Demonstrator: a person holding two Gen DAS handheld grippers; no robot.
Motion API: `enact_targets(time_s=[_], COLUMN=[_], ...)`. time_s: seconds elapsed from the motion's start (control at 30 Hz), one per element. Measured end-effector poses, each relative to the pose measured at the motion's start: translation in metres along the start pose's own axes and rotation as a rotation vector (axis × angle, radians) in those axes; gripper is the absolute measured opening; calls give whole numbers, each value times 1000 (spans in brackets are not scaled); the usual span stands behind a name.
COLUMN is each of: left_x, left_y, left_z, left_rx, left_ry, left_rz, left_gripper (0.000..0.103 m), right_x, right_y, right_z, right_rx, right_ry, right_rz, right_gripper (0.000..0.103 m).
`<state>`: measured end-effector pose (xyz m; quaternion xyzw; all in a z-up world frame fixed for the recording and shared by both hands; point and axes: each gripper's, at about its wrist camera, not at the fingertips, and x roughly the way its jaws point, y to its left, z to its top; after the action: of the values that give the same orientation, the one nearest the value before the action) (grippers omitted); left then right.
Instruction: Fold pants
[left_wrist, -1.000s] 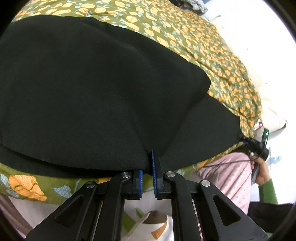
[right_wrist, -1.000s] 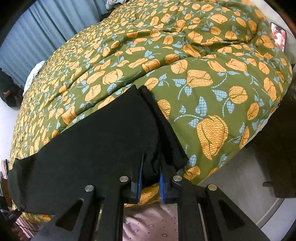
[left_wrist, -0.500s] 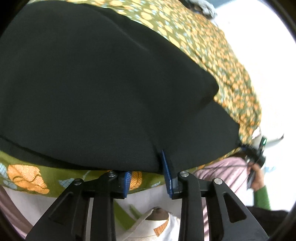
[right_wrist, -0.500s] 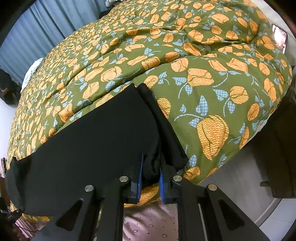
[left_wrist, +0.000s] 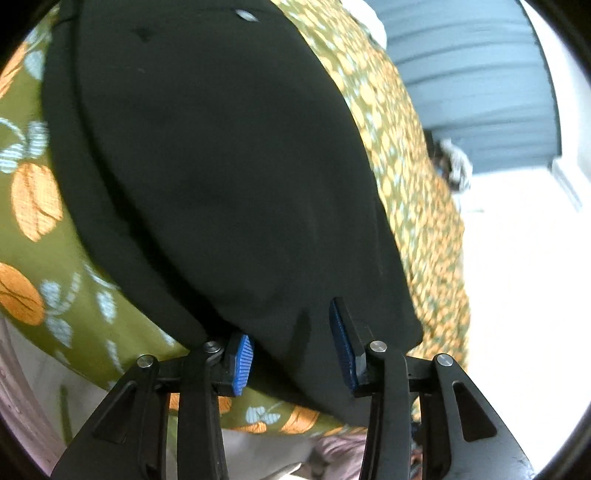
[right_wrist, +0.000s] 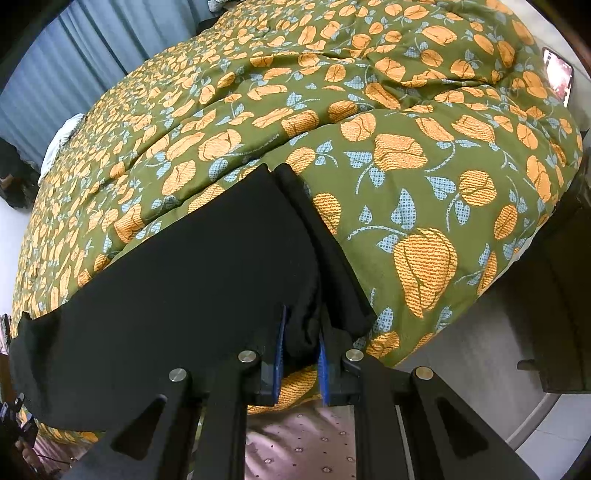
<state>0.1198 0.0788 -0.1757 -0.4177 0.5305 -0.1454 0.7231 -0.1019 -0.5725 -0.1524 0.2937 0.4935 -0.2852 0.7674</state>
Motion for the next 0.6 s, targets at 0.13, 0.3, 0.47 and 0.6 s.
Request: enact_targets(time_s=[0.13,0.3,0.47,0.6], left_x=[-7,-19,-28,-14], left_y=[-2,-11,-20,-9], left_z=[-6,-17,-29,-26], left_rx=[17,108,184,160], left_ry=[-43,-77,-81,-26], left_rz=[22,100,190,299], left_gripper=[35,4,5,18], right_x=[0,1,1,0], right_y=[0,0,0,-1], right_z=[1,1,1,2], right_rx=[1,2,4,8], right_ry=[0,-1,0,0], right_rz=[0,1,1,3], right_gripper=[15,15,15,15])
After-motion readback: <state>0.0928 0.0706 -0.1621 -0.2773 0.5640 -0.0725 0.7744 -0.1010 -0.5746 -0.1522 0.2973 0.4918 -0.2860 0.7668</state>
